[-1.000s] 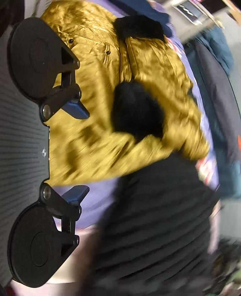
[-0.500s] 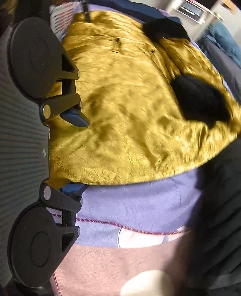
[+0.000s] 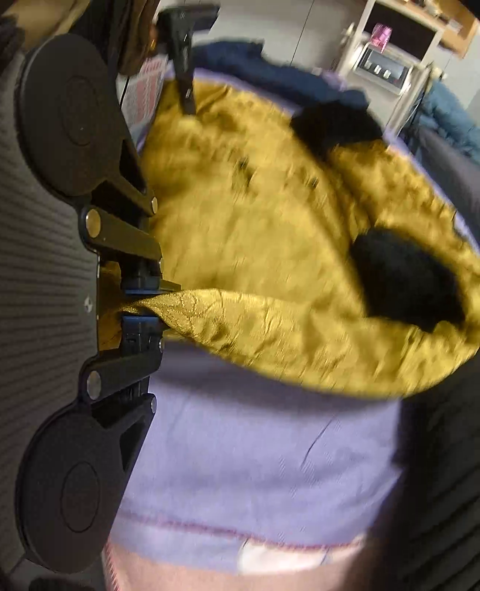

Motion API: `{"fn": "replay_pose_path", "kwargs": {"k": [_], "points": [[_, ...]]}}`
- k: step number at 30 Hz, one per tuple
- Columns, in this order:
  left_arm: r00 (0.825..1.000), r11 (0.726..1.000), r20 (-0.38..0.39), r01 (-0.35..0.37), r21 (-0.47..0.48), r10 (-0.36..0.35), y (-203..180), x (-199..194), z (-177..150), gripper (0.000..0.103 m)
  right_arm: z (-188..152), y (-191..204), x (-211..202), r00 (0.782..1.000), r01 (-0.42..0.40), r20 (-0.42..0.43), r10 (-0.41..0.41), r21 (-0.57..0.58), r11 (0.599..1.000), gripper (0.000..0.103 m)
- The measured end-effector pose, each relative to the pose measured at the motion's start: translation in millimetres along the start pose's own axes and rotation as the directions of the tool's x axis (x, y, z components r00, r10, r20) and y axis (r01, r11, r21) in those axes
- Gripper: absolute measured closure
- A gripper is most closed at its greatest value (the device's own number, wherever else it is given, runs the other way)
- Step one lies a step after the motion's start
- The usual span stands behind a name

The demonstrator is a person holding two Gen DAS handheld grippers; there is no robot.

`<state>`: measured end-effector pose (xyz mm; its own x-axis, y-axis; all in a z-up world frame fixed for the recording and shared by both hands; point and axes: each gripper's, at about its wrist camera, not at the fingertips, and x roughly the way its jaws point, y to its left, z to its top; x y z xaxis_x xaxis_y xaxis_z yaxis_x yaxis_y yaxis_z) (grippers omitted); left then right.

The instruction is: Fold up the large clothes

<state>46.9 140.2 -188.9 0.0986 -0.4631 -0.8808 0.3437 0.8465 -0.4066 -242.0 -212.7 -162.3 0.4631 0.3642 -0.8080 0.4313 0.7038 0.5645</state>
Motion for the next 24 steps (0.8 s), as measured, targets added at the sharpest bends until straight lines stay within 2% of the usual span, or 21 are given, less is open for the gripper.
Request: {"fn": "replay_pose_path", "kwargs": {"k": [4,8,11,13,14,16,18,20,21,23,24], "points": [[0.990,0.997,0.120,0.071,-0.019,-0.068,-10,-33,39,0.033,50,24,-22,0.987,-0.129,0.097,0.127,0.016,0.992,0.093],[0.965,0.996,0.250,0.065,0.059,-0.078,-24,-65,114,0.037,130,46,-56,0.945,-0.226,0.234,0.228,-0.035,0.973,0.093],[0.949,0.992,0.309,0.034,0.119,-0.070,-33,-71,183,0.039,198,52,-73,0.910,-0.250,0.331,0.250,-0.045,0.967,0.093],[0.941,0.987,0.337,-0.009,0.160,-0.046,-41,-63,223,0.040,239,46,-76,0.891,-0.247,0.392,0.227,0.000,0.969,0.093],[0.937,0.988,0.348,-0.024,0.150,-0.030,-42,-55,242,0.040,257,41,-72,0.882,-0.246,0.422,0.210,0.031,0.969,0.093],[0.946,0.998,0.324,-0.018,0.059,-0.002,-38,-28,281,0.039,290,21,-58,0.872,-0.255,0.464,0.155,0.160,0.954,0.093],[0.955,0.999,0.295,-0.032,0.008,0.029,-33,3,307,0.040,307,-1,-34,0.879,-0.221,0.473,0.055,0.303,0.927,0.092],[0.965,0.999,0.260,-0.037,-0.035,0.045,-32,33,320,0.035,313,-15,-4,0.902,-0.119,0.427,-0.070,0.401,0.909,0.088],[0.971,0.997,0.235,-0.038,-0.060,0.051,-26,42,322,0.026,313,-19,10,0.913,-0.069,0.392,-0.117,0.430,0.900,0.086],[0.980,0.994,0.195,-0.028,-0.110,0.049,-19,54,323,0.021,305,-28,28,0.920,-0.019,0.351,-0.172,0.480,0.877,0.080],[0.979,0.992,0.203,-0.005,-0.130,0.032,-13,53,322,0.020,297,-33,32,0.918,-0.044,0.362,-0.165,0.504,0.862,0.077]]}}
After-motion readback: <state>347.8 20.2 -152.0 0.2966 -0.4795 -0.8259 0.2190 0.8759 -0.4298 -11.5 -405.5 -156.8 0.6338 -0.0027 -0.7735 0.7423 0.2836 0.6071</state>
